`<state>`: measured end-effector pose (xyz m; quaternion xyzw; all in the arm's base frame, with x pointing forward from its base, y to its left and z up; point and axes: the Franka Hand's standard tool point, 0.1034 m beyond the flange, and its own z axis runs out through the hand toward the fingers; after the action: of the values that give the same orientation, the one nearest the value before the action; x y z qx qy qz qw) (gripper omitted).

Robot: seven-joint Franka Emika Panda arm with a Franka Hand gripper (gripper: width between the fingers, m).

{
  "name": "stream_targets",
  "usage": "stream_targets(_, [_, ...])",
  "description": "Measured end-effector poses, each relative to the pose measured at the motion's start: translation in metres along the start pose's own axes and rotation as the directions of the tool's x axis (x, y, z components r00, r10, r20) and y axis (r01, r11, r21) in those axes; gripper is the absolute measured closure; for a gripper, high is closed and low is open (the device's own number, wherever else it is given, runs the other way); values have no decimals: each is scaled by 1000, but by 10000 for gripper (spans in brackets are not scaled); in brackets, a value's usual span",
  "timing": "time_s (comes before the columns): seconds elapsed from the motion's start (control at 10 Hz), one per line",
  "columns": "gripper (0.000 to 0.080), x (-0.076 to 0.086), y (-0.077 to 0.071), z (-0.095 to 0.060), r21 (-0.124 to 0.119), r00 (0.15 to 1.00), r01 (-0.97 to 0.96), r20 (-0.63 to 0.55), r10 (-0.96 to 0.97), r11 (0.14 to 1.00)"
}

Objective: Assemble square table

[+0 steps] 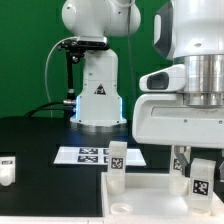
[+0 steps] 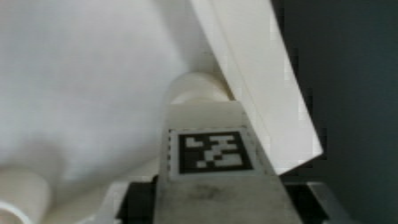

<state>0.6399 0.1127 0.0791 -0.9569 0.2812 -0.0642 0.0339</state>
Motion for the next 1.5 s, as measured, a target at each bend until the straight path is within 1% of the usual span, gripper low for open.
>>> stream_targets(0.1, [515,-3,0,-1,-22,986,-169,7,169,985])
stream_targets(0.2, [515,-5,0,-1,-33,942,-336,14,336,941])
stream_targets(0.3, [515,-6,0,1,-44,870,-492,21,493,870])
stream_targets(0.4, [515,-3,0,-2,-53,791,-609,35,611,791])
stream_targets(0.6, [515,0,4,1,-41,639,-765,73,765,643])
stream_targets(0.7, [515,2,6,2,-42,605,-792,82,792,609])
stream_targets(0.9, [506,0,5,2,-40,636,-767,83,767,641])
stream_targets(1.0, [331,0,4,2,-40,636,-767,83,767,640])
stream_targets(1.1, [331,-1,0,1,-29,763,-644,58,644,765])
stream_targets(1.2, [193,-2,-7,1,-5,880,-473,36,473,881])
stream_targets(1.3, [161,-3,-7,5,18,960,-281,21,281,960])
stream_targets(1.4, [161,-5,-5,8,14,983,-182,24,181,983])
stream_targets(1.5, [152,-4,-5,7,15,992,-128,21,128,992])
